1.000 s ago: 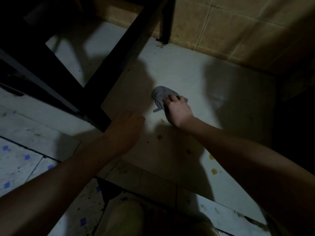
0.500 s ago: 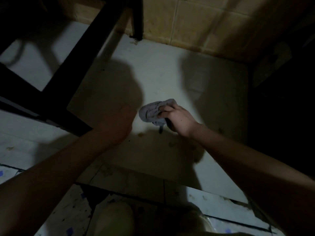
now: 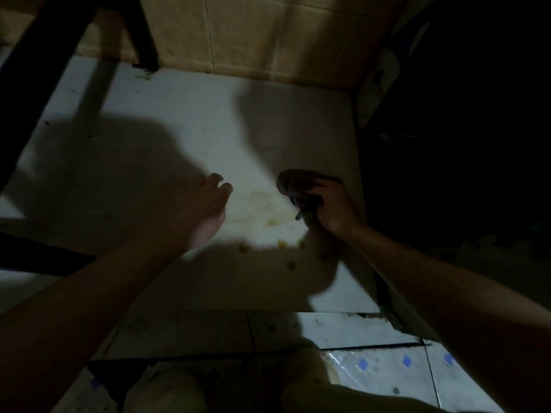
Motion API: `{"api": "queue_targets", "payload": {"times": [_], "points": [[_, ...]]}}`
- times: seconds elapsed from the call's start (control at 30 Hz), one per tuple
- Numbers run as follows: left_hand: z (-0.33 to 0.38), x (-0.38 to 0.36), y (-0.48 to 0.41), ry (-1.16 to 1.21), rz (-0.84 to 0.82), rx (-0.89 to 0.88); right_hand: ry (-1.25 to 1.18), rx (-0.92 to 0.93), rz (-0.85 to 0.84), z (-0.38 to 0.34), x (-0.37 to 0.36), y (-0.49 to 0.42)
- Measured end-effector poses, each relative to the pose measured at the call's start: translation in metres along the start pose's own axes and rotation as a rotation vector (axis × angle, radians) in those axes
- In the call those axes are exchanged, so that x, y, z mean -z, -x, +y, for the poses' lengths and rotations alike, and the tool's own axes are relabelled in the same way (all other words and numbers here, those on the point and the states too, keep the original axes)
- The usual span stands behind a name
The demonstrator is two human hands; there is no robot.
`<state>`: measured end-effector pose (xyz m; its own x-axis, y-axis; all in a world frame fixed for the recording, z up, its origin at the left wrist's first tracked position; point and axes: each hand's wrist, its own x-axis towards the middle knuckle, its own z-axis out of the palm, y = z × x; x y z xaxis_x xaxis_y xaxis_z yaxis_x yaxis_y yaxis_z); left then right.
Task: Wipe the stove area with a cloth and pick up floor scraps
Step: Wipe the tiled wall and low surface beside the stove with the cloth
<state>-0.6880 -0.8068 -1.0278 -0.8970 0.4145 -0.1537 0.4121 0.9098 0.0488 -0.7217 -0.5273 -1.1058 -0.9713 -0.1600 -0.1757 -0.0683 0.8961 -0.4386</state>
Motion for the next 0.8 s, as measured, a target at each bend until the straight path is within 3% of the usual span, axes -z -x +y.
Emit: {"api": "queue_targets", "payload": {"times": [0.23, 0.37, 0.57, 0.8], "points": [[0.015, 0.015, -0.014, 0.008, -0.077, 0.030, -0.178, -0.086, 0.148, 0.019, 0.004, -0.006], [0.008, 0.008, -0.023, 0.055, -0.060, 0.048, -0.055, -0.129, 0.101, 0.025, 0.012, -0.022], [-0.004, -0.011, -0.026, 0.035, 0.026, -0.020, -0.193, -0.197, 0.214, 0.009, 0.022, -0.061], [-0.006, -0.025, -0.044, 0.164, 0.045, 0.077, -0.083, -0.223, 0.107, 0.007, 0.029, -0.090]]}}
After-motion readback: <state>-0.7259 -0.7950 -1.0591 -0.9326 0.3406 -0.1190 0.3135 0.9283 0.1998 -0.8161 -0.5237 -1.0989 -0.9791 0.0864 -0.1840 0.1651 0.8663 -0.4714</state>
